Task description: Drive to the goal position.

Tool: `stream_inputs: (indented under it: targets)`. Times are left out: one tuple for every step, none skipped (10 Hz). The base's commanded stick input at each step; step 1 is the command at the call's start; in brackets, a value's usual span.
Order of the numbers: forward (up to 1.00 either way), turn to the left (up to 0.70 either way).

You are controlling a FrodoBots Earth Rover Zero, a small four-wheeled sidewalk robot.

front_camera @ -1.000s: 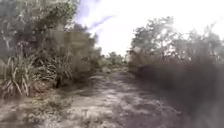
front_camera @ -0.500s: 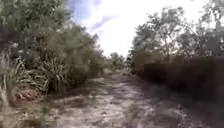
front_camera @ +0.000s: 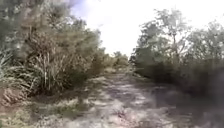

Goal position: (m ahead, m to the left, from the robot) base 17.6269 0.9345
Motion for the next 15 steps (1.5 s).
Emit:
stream_inputs:
  targets:
    - [1.0, 0.0]
    - [1.0, 0.0]
    - [1.0, 0.0]
    - [1.0, 0.0]
    - [1.0, 0.0]
    - [1.0, -0.02]
    - [1.0, -0.22]
    - [1.0, -0.4]
    - [1.0, -0.4]
    - [1.0, -0.4]
    - [1.0, -0.39]
    - [1.0, -0.04]
    - [1.0, 0.0]
    - [1.0, -0.1]
    - [1.0, -0.24]
